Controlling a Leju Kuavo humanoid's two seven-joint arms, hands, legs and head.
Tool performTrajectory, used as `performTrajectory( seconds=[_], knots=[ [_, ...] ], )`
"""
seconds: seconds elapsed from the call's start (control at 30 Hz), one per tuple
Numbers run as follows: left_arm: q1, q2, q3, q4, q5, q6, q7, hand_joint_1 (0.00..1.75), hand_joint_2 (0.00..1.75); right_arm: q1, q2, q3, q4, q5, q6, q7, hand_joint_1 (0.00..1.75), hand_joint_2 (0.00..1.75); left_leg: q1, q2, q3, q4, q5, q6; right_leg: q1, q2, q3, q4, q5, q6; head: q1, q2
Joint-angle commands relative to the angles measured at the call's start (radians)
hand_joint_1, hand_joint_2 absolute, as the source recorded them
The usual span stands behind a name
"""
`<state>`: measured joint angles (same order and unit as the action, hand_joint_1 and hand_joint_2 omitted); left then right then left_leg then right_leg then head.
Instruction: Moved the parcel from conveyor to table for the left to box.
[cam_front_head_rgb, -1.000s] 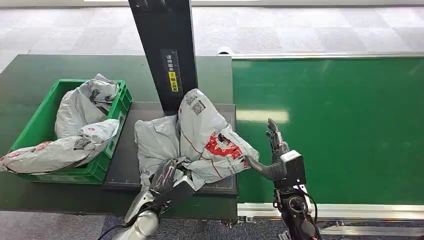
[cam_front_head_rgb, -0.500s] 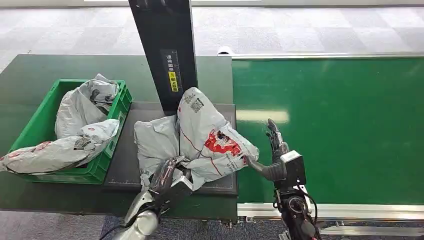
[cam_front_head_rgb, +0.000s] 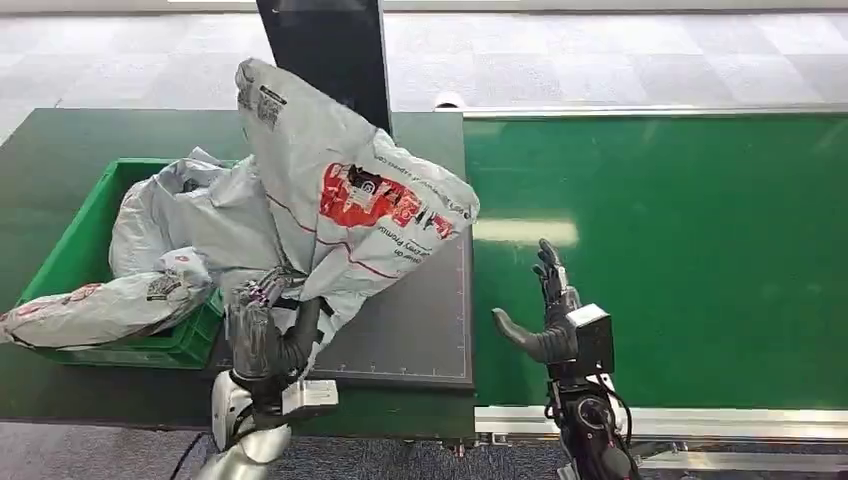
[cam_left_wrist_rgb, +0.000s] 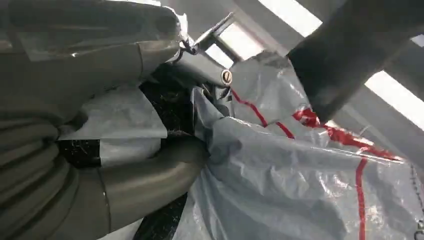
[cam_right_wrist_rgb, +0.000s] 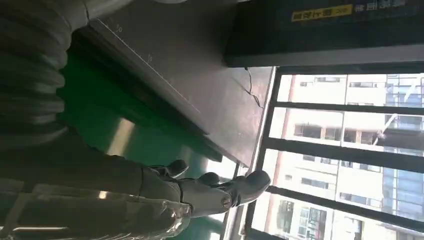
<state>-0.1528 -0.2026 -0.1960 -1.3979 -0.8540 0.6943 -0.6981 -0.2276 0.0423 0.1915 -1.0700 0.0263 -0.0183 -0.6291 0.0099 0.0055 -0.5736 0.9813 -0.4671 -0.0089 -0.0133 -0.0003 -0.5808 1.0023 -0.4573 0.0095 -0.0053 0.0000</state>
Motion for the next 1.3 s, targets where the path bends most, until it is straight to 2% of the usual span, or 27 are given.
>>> performTrajectory(
  seconds=[0.03, 0.17, 0.3, 0.37, 0.4, 0.43, 0.5, 0.53, 0.57, 0.6, 0.67, 0.73, 0.8, 0.83, 0.97, 1.13, 1.17, 1.2, 1.23, 1.3],
  knots=[
    [-0.081, -0.020, 0.296, -0.375, -0.182, 0.004, 0.000, 1.75, 1.75, -0.019, -0.004, 0.039, 0.042, -0.018, -0.008, 0.003, 0.00, 1.75, 0.001, 0.002, -0.002, 0.002, 0.000, 0.000, 0.001, 0.002, -0.002, 0.001, 0.001, -0.001, 0.000, 0.000],
    [-0.134, -0.009, 0.377, -0.504, -0.288, 0.004, 0.000, 1.75, 1.75, 0.014, -0.022, 0.049, 0.029, -0.026, -0.014, -0.006, 0.00, 1.75, 0.002, 0.001, -0.001, 0.002, -0.001, 0.000, 0.002, 0.001, -0.002, 0.001, 0.000, -0.001, 0.000, 0.000],
    [-0.207, 0.020, 0.438, -0.430, -0.427, 0.004, 0.000, 1.75, 1.75, 0.045, -0.041, 0.050, -0.004, -0.045, -0.034, -0.019, 0.00, 1.75, 0.001, 0.001, 0.001, 0.000, 0.000, 0.000, 0.001, 0.001, 0.001, 0.000, 0.000, -0.001, 0.000, 0.000],
    [-0.267, 0.016, 0.528, -0.329, -0.529, 0.004, 0.000, 1.75, 1.75, 0.064, -0.044, 0.042, -0.019, -0.040, -0.040, -0.014, 0.00, 1.75, 0.001, -0.001, 0.001, 0.000, 0.000, 0.000, 0.001, -0.001, 0.001, 0.000, 0.000, -0.001, 0.000, 0.000],
    [-0.295, 0.049, 0.543, -0.203, -0.655, 0.004, 0.126, 1.75, 1.75, 0.074, -0.040, 0.034, -0.024, -0.039, -0.042, -0.009, 0.00, 1.75, 0.001, -0.003, 0.001, 0.000, 0.001, 0.000, 0.002, -0.002, 0.002, -0.001, 0.000, -0.001, 0.000, 0.000],
    [-0.336, 0.129, 0.474, -0.028, -0.703, 0.004, 0.300, 1.75, 1.75, 0.083, -0.037, 0.027, -0.032, -0.036, -0.043, -0.005, 0.00, 1.75, 0.001, -0.001, 0.001, -0.001, 0.001, 0.000, 0.001, -0.002, 0.001, 0.000, 0.000, -0.001, 0.000, 0.000],
    [-0.396, 0.197, 0.413, 0.149, -0.672, 0.004, 0.392, 1.75, 1.75, 0.090, -0.035, 0.025, -0.042, -0.027, -0.045, -0.004, 0.00, 1.75, 0.001, -0.004, 0.003, -0.004, 0.003, -0.001, 0.001, -0.004, 0.004, -0.002, 0.001, -0.002, 0.000, 0.000],
    [-0.449, 0.294, 0.319, 0.306, -0.712, -0.048, 0.601, 1.75, 1.75, 0.092, -0.025, 0.016, -0.055, -0.007, -0.035, 0.006, 0.00, 1.75, -0.001, -0.006, 0.004, -0.004, 0.003, -0.001, -0.001, -0.006, 0.004, -0.001, 0.000, -0.001, 0.000, 0.000],
    [-0.487, 0.349, 0.256, 0.385, -0.717, -0.104, 0.676, 1.75, 1.75, 0.096, -0.015, 0.006, -0.065, 0.005, -0.033, 0.014, 0.00, 1.75, -0.001, -0.006, 0.004, -0.002, 0.002, -0.001, -0.001, -0.006, 0.004, 0.000, -0.001, -0.001, 0.000, 0.000],
    [-0.539, 0.382, 0.227, 0.483, -0.717, -0.310, 0.766, 1.75, 1.75, 0.098, -0.007, -0.004, -0.069, 0.015, -0.027, 0.024, 0.00, 1.75, 0.000, -0.008, 0.003, -0.002, 0.004, -0.001, 0.000, -0.008, 0.003, 0.000, 0.000, -0.002, 0.000, 0.000],
    [-0.623, 0.408, 0.217, 0.632, -0.696, -0.357, 0.784, 1.75, 1.75, 0.105, 0.002, -0.017, -0.076, 0.031, -0.015, 0.032, 0.00, 1.75, 0.002, -0.005, 0.002, -0.001, 0.004, -0.002, 0.002, -0.006, 0.001, 0.001, 0.001, -0.003, 0.000, 0.000],
    [-0.663, 0.437, 0.205, 0.747, -0.709, -0.480, 0.819, 1.75, 1.75, 0.118, 0.012, -0.030, -0.078, 0.046, -0.003, 0.038, 0.00, 1.75, 0.003, -0.004, 0.002, -0.001, 0.005, -0.003, 0.003, -0.005, 0.001, 0.000, 0.003, -0.005, 0.000, 0.000],
    [-0.697, 0.462, 0.196, 0.845, -0.694, -0.571, 0.796, 1.75, 1.75, 0.113, 0.021, -0.046, -0.069, 0.074, 0.020, 0.039, 0.00, 1.75, 0.003, 0.000, 0.003, -0.001, 0.004, -0.003, 0.004, -0.001, 0.001, 0.001, 0.002, -0.004, 0.000, 0.000],
    [-0.734, 0.482, 0.178, 0.910, -0.696, -0.662, 0.783, 1.75, 1.75, 0.101, 0.021, -0.045, -0.055, 0.093, 0.039, 0.058, 0.00, 1.75, 0.003, 0.000, 0.003, -0.001, 0.004, -0.003, 0.004, -0.001, 0.001, 0.000, 0.002, -0.004, 0.000, 0.000],
    [-0.800, 0.522, 0.169, 0.965, -0.687, -0.721, 0.773, 1.75, 1.75, 0.093, 0.023, -0.050, -0.045, 0.115, 0.051, 0.068, 0.00, 1.75, 0.004, 0.005, 0.003, -0.001, 0.003, -0.003, 0.005, 0.004, 0.000, 0.001, 0.002, -0.004, 0.000, 0.000],
    [-0.814, 0.532, 0.176, 0.974, -0.665, -0.738, 0.797, 1.75, 1.75, 0.098, 0.029, -0.056, -0.043, 0.122, 0.055, 0.075, 0.00, 1.75, 0.004, 0.004, 0.000, -0.001, 0.003, -0.003, 0.005, 0.003, -0.003, 0.001, 0.002, -0.004, 0.000, 0.000],
    [-0.805, 0.534, 0.190, 0.956, -0.646, -0.707, 0.809, 1.59, 1.75, 0.099, 0.030, -0.057, -0.037, 0.124, 0.056, 0.077, 0.00, 1.75, 0.004, 0.005, 0.000, 0.000, 0.003, -0.003, 0.004, 0.004, -0.003, 0.001, 0.002, -0.004, 0.000, 0.000],
    [-0.782, 0.534, 0.199, 0.919, -0.643, -0.635, 0.839, 0.31, 1.75, 0.101, 0.033, -0.059, -0.033, 0.127, 0.055, 0.079, 0.00, 1.75, 0.004, 0.005, 0.000, 0.000, 0.003, -0.003, 0.004, 0.004, -0.003, 0.001, 0.002, -0.004, 0.000, 0.000],
    [-0.772, 0.530, 0.213, 0.906, -0.631, -0.597, 0.851, 0.00, 1.75, 0.103, 0.035, -0.060, -0.034, 0.127, 0.055, 0.079, 0.00, 1.75, 0.004, 0.006, -0.001, 0.000, 0.003, -0.003, 0.004, 0.004, -0.004, 0.001, 0.003, -0.004, 0.000, 0.000],
    [-0.729, 0.523, 0.238, 0.846, -0.605, -0.427, 0.856, 0.00, 1.75, 0.114, 0.046, -0.059, -0.047, 0.129, 0.055, 0.081, 0.00, 1.75, 0.004, 0.005, 0.000, -0.001, 0.003, -0.003, 0.004, 0.004, -0.003, 0.000, 0.002, -0.004, 0.000, 0.000]
  ],
)
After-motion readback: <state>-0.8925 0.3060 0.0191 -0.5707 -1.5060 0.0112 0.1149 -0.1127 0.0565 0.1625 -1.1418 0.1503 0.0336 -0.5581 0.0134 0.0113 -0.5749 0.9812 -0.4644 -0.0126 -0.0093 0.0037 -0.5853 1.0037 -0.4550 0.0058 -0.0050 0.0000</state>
